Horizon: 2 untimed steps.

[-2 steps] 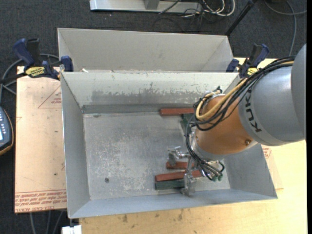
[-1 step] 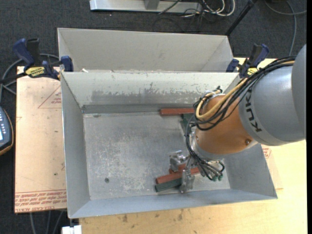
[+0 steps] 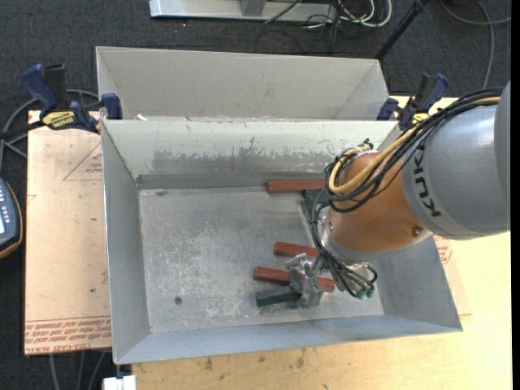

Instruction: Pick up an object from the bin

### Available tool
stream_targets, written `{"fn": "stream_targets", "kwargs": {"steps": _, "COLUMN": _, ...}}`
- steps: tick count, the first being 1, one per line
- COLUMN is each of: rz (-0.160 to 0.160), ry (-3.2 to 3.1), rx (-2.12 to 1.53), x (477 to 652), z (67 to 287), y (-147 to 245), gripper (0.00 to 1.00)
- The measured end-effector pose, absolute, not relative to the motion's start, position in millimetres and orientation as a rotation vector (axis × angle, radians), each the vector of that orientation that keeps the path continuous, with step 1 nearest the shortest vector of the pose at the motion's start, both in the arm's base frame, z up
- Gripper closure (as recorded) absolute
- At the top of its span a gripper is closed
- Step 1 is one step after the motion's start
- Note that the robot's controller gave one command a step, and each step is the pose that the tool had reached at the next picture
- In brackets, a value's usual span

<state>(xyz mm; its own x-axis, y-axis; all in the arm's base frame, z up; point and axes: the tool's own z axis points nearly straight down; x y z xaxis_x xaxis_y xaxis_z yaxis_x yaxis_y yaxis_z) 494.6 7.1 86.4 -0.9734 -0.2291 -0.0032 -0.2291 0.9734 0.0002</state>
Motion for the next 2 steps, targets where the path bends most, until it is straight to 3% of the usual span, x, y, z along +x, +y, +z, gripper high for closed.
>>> {"fn": "stream_targets", "kwargs": {"steps": 1, "rz": 0.000, "ry": 3.111, "rx": -0.359, "x": 497.0, "z": 183.8, "y": 7.6, "gripper": 1.00}}
{"fn": "stream_targets", "kwargs": {"steps": 2, "rz": 0.001, "ry": 3.117, "rx": -0.359, "x": 498.1, "z": 194.7, "y": 8.3, "gripper": 1.00}}
